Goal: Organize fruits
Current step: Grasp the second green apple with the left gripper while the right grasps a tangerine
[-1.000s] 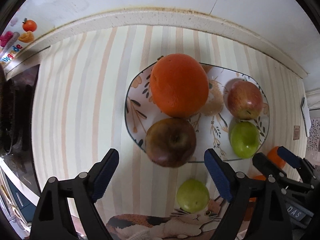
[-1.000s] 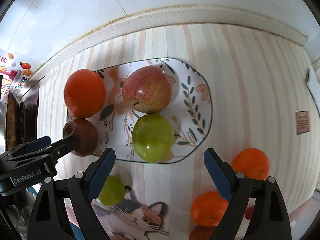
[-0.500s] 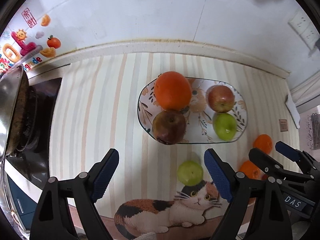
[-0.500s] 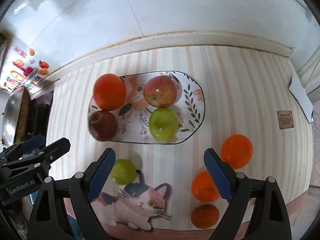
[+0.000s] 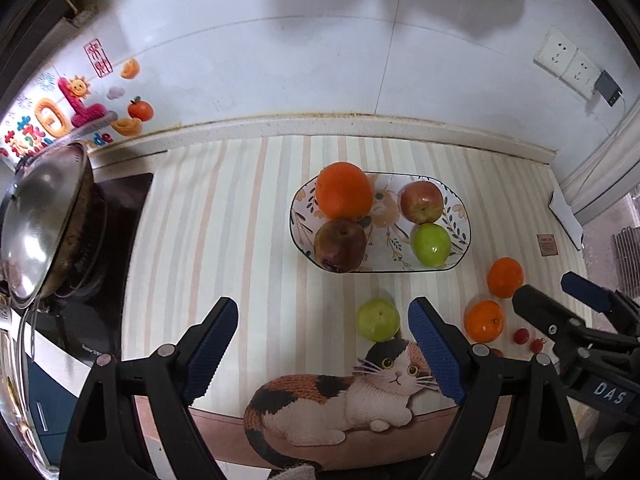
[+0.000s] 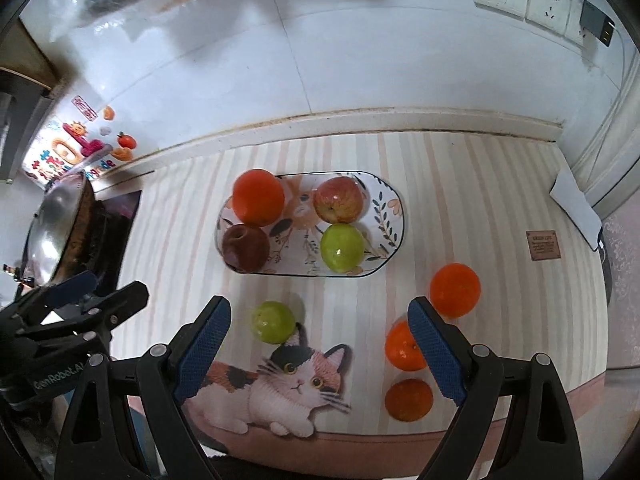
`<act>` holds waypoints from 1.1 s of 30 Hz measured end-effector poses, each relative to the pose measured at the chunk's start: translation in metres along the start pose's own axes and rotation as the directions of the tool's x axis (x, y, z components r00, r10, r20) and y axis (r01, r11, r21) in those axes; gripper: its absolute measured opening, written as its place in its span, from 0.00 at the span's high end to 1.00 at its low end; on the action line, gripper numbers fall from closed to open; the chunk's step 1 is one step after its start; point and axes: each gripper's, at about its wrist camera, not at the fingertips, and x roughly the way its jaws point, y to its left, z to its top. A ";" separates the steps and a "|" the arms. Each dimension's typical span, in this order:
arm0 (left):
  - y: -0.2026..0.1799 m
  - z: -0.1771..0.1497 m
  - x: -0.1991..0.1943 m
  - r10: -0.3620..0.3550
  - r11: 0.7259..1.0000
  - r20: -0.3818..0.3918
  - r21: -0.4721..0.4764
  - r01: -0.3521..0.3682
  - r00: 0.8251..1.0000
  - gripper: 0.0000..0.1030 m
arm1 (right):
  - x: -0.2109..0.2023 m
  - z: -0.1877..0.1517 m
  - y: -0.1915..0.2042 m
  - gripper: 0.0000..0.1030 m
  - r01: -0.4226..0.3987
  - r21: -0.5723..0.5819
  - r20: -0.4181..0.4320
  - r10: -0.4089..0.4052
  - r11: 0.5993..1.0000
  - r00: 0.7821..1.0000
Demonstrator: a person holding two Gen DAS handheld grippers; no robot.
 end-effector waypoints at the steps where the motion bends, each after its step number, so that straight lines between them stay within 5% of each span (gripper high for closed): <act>1: 0.000 -0.004 -0.003 -0.001 1.000 -0.001 -0.003 0.001 1.000 0.15 | -0.004 -0.002 0.001 0.10 -0.006 0.002 0.005 0.006 1.000 1.000; 12: -0.009 -0.011 -0.005 -0.004 1.000 0.000 -0.002 0.004 1.000 0.15 | -0.018 -0.012 -0.014 0.10 -0.062 0.082 0.033 0.059 0.995 0.998; 18: -0.024 -0.010 0.040 0.002 1.000 -0.106 0.011 -0.001 0.994 0.15 | 0.011 -0.014 -0.071 0.10 -0.021 0.209 -0.016 0.025 0.978 1.000; 28: -0.057 -0.009 0.151 -0.040 0.999 -0.352 -0.014 0.037 0.935 0.15 | 0.079 -0.011 -0.179 0.10 0.067 0.395 -0.121 -0.021 0.916 0.992; 33: -0.069 -0.010 0.186 -0.019 1.000 -0.411 -0.005 0.018 0.911 0.15 | 0.119 0.000 -0.201 0.10 0.094 0.403 -0.188 -0.018 0.910 0.982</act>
